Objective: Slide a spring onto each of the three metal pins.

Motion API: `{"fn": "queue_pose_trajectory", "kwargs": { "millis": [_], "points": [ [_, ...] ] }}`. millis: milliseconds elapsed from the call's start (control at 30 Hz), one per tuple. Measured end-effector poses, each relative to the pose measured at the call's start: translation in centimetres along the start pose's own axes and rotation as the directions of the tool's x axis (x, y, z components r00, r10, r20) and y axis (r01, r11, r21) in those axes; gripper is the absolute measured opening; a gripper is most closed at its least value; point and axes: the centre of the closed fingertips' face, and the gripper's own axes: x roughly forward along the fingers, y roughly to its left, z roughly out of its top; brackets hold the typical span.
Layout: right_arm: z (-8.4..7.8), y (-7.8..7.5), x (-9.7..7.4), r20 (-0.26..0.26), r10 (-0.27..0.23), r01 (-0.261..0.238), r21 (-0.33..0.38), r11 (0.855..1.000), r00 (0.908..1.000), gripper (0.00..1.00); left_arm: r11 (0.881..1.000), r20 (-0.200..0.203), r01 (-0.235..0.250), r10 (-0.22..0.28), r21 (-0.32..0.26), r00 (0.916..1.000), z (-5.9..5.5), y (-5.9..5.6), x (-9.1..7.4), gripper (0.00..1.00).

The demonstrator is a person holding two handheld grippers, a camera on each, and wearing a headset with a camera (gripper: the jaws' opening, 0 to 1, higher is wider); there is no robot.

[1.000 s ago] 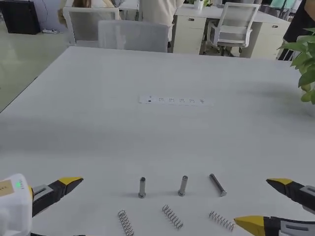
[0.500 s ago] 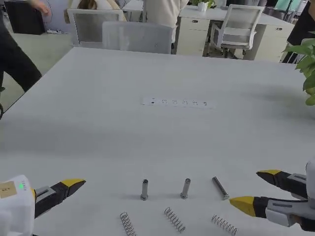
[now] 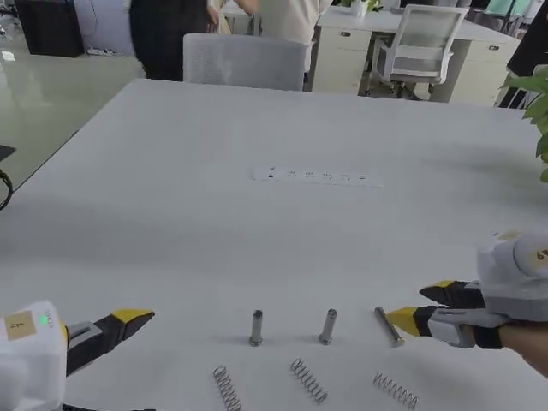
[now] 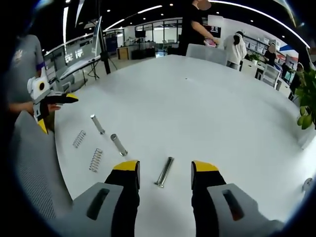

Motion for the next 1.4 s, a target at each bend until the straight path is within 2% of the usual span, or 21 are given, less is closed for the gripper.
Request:
{"fn": "queue_pose_trajectory", "kwargs": {
  "millis": [100,233,367,533,733,967,1233,1400],
  "points": [
    [-0.1,0.1,0.6,-0.038,-0.006,0.007,0.011,1.0,0.9993,0.33,1.0,0.003,-0.002,0.002,-0.002,1.0,0.0,0.1,-0.1,0.91],
    [-0.2,0.1,1.6,-0.074,-0.007,0.007,0.002,1.0,0.9972,0.3,1.0,-0.002,0.001,-0.001,0.001,1.0,-0.1,0.0,-0.1,0.9],
    [-1.0,-0.2,2.3,-0.134,-0.023,0.024,0.003,1.0,0.9907,0.25,1.0,0.001,0.002,-0.002,-0.001,1.0,0.0,0.0,0.0,0.9],
    [-1.3,-0.3,3.3,-0.167,-0.032,0.033,0.006,0.999,0.9855,0.22,1.0,0.002,0.004,-0.004,-0.001,1.0,0.1,0.0,0.1,0.9],
    [-1.9,-0.4,4.2,-0.223,-0.039,0.046,0.026,0.999,0.974,0.18,1.0,0.001,0.005,-0.005,-0.006,1.0,-0.1,0.0,0.0,0.89],
    [-2.4,-0.5,4.7,-0.265,-0.054,0.061,0.018,0.998,0.9627,0.16,1.0,-0.001,0.003,-0.003,-0.01,1.0,-0.2,0.0,0.0,0.89],
    [-2.5,-0.4,5.1,-0.292,-0.055,0.066,0.028,0.997,0.9549,0.14,1.0,0.002,0.004,-0.004,-0.01,1.0,-0.2,0.1,0.0,0.88],
    [-2.8,-0.6,5.1,-0.322,-0.068,0.081,0.028,0.996,0.9443,0.11,1.0,0.005,0.006,-0.006,-0.017,1.0,-0.2,0.1,-0.1,0.88]
  ]
}}
